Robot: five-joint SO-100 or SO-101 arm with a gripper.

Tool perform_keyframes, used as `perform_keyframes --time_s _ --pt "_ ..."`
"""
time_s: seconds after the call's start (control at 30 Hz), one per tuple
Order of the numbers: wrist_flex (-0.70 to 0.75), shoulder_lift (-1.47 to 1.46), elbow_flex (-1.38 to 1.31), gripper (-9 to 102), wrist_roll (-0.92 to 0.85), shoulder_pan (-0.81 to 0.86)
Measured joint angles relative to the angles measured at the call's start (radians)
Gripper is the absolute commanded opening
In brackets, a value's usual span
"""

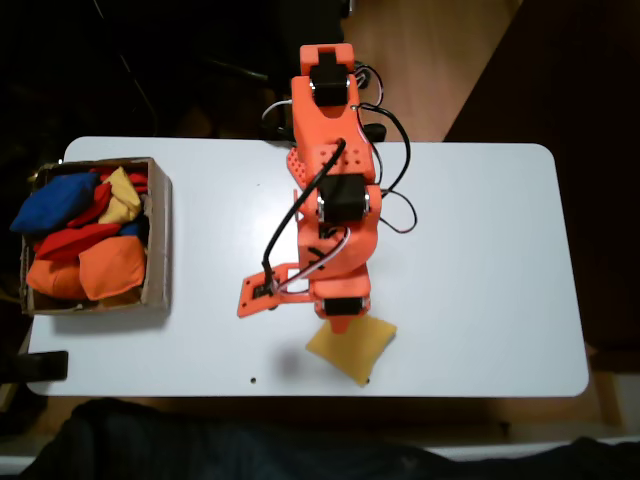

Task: Grasp a bag and put it in the box.

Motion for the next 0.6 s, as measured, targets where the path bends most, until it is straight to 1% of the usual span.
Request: perform_keyframes --time_s 0.4,0.6 --pt "-0.040 -0.143 -0.049 0 -0.213 -0.052" --pt "-0.061 -0.178 -0.049 2 -0.261 -0.078"
